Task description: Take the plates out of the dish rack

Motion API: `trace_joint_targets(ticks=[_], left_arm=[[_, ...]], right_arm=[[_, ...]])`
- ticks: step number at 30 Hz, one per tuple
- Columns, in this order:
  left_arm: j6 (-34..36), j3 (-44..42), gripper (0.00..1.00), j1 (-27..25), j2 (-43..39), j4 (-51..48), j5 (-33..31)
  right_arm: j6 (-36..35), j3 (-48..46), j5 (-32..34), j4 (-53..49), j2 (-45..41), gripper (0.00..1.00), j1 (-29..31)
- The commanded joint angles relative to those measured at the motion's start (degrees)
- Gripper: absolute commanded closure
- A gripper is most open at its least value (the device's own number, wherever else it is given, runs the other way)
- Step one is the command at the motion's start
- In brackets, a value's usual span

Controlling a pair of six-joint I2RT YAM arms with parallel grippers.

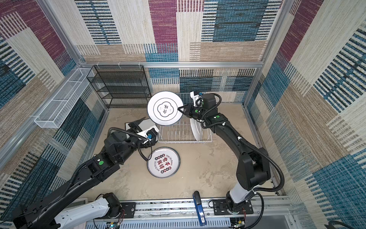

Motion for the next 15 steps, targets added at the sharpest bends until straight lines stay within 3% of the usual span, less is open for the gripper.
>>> trace_joint_targets(ticks=[1, 8, 15], left_arm=[[-16.7, 3.9, 0.01, 1.1, -0.1, -4.0, 2.6], [-35.2, 11.7, 0.01, 6.3, 3.6, -9.6, 8.3], [-56.7, 13.6, 0.01, 18.7, 8.2, -5.1, 27.3]], right_arm=[[-1.9, 0.8, 0.5, 3.3, 0.1, 1.0, 0.0], [-4.7, 0.3, 2.2, 3.2, -1.1, 1.0, -0.1], [-5.9, -0.9, 2.2, 2.7, -2.1, 1.0, -0.1]])
